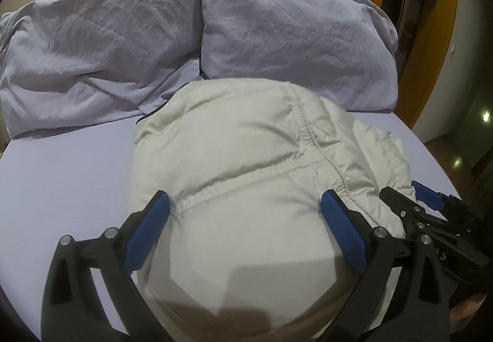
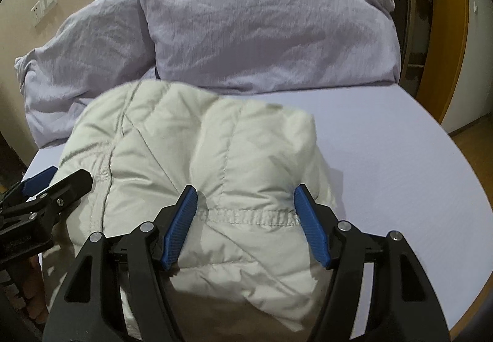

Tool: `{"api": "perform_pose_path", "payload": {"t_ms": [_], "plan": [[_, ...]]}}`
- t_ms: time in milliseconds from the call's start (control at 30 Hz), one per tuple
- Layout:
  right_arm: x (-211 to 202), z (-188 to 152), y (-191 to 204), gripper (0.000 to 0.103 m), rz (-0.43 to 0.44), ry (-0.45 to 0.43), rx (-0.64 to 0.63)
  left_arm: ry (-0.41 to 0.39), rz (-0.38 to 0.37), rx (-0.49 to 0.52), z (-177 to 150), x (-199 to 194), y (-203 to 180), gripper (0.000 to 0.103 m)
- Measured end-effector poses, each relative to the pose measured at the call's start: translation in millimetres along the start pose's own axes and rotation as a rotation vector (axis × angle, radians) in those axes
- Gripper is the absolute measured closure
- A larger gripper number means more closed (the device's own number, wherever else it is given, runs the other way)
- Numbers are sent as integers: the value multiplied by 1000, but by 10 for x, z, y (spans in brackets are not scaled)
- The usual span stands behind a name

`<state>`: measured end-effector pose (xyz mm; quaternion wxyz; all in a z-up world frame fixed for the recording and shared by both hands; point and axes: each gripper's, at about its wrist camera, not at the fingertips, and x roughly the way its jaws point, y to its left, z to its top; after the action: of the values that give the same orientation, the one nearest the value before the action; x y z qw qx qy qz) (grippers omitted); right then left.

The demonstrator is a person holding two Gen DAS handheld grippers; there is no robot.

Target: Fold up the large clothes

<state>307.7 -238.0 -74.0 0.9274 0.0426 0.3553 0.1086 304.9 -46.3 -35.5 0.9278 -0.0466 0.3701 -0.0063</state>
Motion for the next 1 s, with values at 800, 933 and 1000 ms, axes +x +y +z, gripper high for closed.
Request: {"api": "perform_pose_path", "payload": {"t_ms": [800,933,1000], "plan": [[52,-173,-6,36,-4,-42,22,-26,11,28,-119,51,-9,3],[51,-174,-9,36,-5,-42,23,-24,10,26,-120,60,1,2],[51,-173,-11,36,-4,-42,22,-24,10,26,-121,62,3,2]]}}
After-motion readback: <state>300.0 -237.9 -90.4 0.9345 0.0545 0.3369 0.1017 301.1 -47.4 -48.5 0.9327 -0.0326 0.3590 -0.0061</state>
